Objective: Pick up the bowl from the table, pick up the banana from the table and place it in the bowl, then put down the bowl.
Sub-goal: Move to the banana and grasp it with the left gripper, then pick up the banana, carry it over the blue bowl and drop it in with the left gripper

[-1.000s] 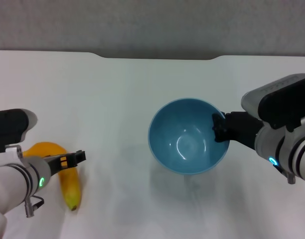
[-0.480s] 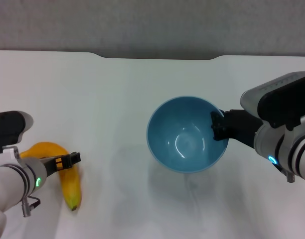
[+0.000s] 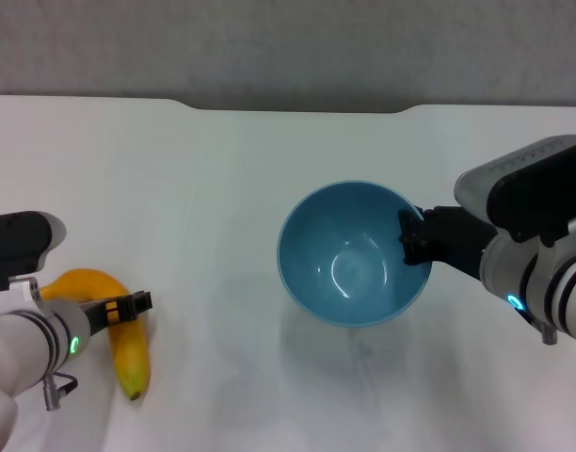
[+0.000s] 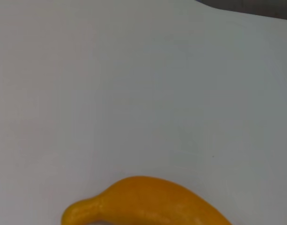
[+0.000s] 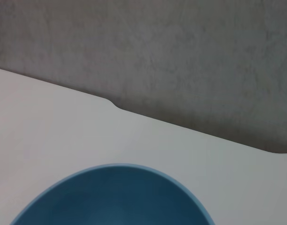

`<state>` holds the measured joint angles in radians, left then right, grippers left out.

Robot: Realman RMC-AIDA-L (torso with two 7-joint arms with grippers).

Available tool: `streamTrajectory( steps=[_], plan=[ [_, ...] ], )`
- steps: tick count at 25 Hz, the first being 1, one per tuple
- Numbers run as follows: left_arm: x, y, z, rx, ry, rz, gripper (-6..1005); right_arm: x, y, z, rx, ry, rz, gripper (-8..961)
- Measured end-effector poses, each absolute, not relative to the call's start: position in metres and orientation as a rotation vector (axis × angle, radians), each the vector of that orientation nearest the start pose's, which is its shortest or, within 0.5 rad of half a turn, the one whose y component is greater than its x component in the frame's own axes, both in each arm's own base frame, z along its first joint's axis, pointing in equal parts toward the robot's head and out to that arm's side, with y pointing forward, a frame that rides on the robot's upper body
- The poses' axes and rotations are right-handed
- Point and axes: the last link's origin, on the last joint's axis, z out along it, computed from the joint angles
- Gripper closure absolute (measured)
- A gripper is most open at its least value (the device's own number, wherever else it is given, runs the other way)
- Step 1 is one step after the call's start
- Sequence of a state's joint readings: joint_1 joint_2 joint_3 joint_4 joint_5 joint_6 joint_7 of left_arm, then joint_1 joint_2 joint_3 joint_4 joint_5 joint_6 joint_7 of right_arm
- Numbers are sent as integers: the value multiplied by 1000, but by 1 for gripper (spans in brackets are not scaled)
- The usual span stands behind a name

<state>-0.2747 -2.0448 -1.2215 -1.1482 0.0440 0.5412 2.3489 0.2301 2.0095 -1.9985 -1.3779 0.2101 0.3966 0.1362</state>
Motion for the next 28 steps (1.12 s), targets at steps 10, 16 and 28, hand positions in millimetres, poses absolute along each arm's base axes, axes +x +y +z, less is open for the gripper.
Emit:
streamTrajectory(
  steps=[10, 16, 28],
  plan=[
    [-285, 348, -50, -1636, -1365, -110, 220, 203, 348, -50, -2099, 763, 190, 908],
    [-286, 348, -50, -1636, -1360, -110, 461, 203, 348, -51, -2099, 763, 188, 908],
    [-260, 341, -25, -1652, -1236, -214, 491, 213, 348, -52, -2088, 787, 164, 907]
  ],
)
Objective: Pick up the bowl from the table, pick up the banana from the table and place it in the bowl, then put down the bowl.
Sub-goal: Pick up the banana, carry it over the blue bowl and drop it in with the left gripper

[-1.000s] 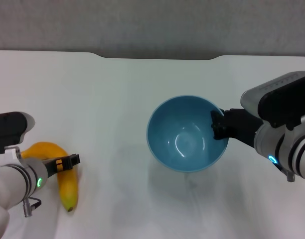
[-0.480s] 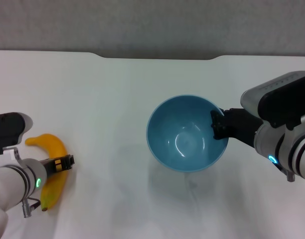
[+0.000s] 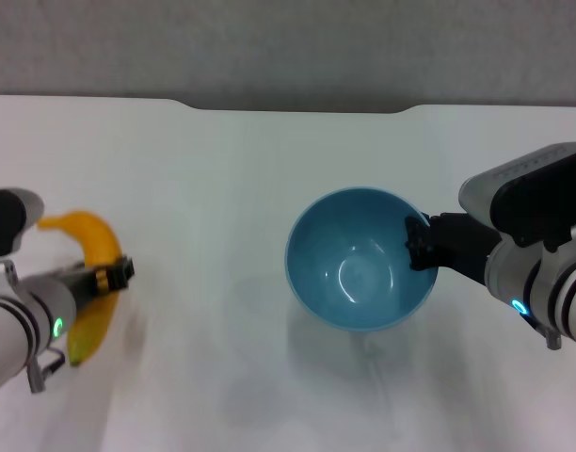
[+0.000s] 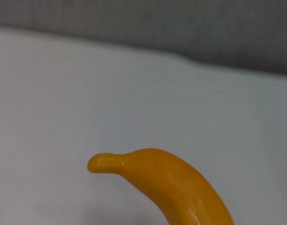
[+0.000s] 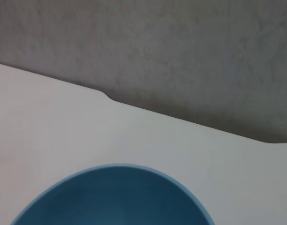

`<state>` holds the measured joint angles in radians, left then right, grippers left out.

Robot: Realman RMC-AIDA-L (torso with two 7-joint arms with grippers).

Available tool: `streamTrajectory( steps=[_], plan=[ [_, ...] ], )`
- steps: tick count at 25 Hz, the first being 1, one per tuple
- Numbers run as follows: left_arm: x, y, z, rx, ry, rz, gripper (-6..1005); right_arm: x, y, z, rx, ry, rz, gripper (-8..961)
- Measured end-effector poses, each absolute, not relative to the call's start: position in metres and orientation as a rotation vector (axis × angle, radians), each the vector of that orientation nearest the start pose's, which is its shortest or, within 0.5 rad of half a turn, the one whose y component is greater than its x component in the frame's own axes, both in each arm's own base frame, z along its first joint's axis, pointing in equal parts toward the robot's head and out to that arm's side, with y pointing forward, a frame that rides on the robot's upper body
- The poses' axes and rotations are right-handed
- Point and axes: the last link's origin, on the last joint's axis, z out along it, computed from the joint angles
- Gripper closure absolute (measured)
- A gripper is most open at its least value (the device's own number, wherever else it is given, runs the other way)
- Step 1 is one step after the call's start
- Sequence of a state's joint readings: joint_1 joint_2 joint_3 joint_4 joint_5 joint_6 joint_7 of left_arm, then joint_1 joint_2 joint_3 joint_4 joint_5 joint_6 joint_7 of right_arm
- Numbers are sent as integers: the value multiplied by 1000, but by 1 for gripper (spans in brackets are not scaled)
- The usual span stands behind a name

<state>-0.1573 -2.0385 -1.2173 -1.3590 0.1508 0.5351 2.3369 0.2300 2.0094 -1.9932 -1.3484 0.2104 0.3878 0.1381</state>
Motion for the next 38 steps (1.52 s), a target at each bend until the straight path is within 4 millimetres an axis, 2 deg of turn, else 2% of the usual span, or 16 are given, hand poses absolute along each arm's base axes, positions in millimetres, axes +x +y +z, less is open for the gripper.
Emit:
streamTrajectory(
  steps=[4, 9, 14, 16, 17, 19, 21, 28, 32, 38],
  plan=[
    [-233, 330, -12, -1684, -1110, -290, 491, 214, 348, -52, -2085, 793, 172, 907],
    [-210, 317, -10, -1748, -957, -332, 490, 219, 350, -53, -2077, 815, 172, 907],
    [-188, 309, -15, -1833, -701, -213, 490, 218, 353, -53, -2072, 829, 180, 907],
    [-186, 307, -17, -1843, -634, -163, 490, 217, 356, -54, -2073, 840, 187, 907],
    [-182, 305, -18, -1850, -545, -105, 490, 217, 358, -54, -2072, 852, 189, 907],
    [-182, 305, -18, -1851, -507, -80, 490, 217, 359, -55, -2072, 858, 191, 907],
    [-177, 303, -20, -1865, -348, 16, 491, 217, 362, -54, -2069, 873, 196, 907],
    [-161, 300, -26, -1889, -167, 71, 491, 218, 370, -53, -2061, 884, 192, 906],
    [-154, 305, -21, -1865, -258, -31, 491, 217, 374, -56, -2066, 903, 201, 906],
    [-133, 310, -9, -1814, -485, -335, 490, 217, 374, -60, -2076, 897, 204, 906]
  ],
)
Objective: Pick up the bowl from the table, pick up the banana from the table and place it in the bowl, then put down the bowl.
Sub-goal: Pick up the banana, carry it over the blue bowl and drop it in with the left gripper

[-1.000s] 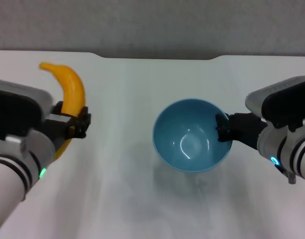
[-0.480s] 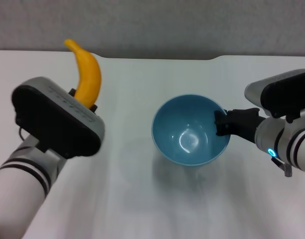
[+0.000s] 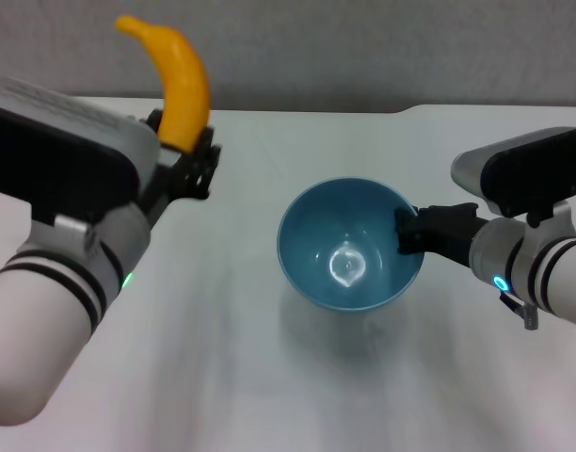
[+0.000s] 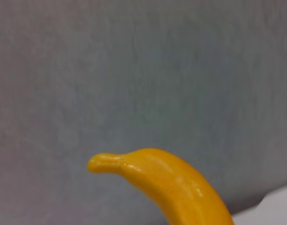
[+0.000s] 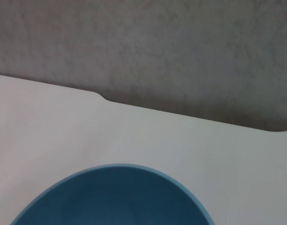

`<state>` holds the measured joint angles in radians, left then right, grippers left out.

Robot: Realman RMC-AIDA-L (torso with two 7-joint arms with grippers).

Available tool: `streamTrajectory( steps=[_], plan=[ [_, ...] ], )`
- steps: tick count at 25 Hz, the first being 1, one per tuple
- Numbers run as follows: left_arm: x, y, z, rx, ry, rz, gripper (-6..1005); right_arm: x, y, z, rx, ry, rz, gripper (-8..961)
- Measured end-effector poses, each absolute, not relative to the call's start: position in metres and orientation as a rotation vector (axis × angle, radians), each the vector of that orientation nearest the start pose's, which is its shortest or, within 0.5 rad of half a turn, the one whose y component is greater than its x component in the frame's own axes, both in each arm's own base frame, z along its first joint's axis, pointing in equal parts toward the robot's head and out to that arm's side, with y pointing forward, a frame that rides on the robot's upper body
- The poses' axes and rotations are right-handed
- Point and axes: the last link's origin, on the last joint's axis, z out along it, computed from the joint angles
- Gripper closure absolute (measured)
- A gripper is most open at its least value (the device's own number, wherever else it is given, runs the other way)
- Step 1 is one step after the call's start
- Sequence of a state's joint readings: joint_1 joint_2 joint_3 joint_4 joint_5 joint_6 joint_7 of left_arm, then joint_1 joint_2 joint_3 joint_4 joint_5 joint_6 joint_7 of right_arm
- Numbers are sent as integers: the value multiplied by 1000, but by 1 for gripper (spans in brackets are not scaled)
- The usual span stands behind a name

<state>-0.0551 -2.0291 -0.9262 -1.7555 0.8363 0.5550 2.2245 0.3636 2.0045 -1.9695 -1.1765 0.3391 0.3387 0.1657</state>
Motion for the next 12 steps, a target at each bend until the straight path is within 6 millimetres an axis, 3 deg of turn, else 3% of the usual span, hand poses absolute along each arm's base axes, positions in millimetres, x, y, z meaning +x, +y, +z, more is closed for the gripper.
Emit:
streamTrajectory(
  steps=[5, 12],
  plan=[
    [-109, 307, -11, -1852, -665, -627, 490, 210, 374, -71, -2110, 890, 223, 906],
    [-100, 299, -23, -1986, -690, -833, 490, 202, 376, -84, -2147, 881, 257, 906]
  ],
)
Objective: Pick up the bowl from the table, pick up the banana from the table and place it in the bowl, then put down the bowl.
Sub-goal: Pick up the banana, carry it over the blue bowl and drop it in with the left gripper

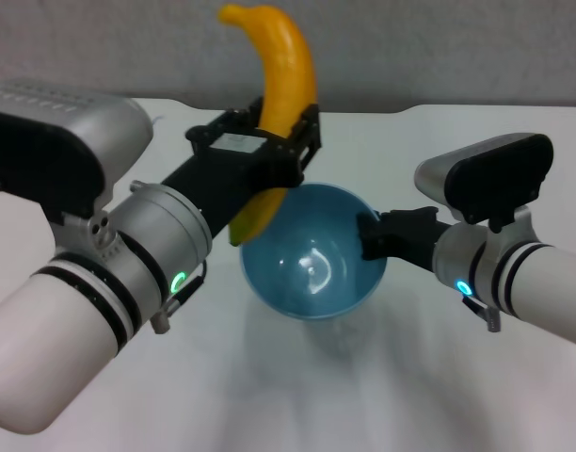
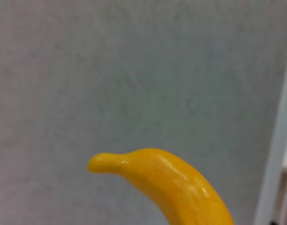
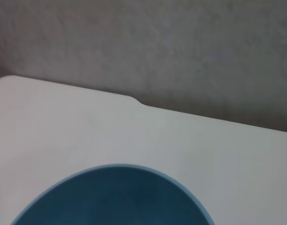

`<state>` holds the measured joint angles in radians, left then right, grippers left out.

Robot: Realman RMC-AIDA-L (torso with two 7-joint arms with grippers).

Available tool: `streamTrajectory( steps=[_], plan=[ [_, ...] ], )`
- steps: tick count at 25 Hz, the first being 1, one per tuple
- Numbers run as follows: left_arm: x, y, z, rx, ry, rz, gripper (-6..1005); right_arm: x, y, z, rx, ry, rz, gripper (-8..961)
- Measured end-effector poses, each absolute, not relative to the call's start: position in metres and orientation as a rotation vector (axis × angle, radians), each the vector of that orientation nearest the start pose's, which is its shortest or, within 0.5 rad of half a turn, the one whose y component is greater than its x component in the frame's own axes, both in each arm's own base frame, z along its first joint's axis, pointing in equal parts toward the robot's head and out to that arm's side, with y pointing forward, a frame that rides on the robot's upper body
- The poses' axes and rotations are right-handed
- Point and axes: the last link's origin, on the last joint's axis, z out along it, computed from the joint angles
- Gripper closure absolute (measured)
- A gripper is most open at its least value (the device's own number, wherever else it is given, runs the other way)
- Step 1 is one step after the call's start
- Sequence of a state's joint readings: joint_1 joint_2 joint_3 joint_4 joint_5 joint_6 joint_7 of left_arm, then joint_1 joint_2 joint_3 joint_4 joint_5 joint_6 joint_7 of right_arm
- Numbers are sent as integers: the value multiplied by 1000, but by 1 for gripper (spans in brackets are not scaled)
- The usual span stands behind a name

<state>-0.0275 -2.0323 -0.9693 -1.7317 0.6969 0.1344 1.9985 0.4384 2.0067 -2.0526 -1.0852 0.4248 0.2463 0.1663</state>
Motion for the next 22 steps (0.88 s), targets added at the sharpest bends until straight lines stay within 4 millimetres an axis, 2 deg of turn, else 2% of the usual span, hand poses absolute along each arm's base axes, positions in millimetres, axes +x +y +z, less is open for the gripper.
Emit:
streamTrajectory(
  steps=[3, 7, 17, 22],
  plan=[
    [-104, 301, -27, -2028, -720, -934, 491, 196, 374, -88, -2164, 879, 289, 906],
    [-112, 305, -30, -2049, -731, -978, 490, 187, 369, -96, -2200, 863, 308, 905],
    [-129, 315, -42, -2079, -774, -991, 491, 167, 363, -100, -2243, 828, 355, 905],
    [-141, 319, -44, -2083, -789, -988, 491, 164, 361, -99, -2246, 825, 368, 905]
  ],
)
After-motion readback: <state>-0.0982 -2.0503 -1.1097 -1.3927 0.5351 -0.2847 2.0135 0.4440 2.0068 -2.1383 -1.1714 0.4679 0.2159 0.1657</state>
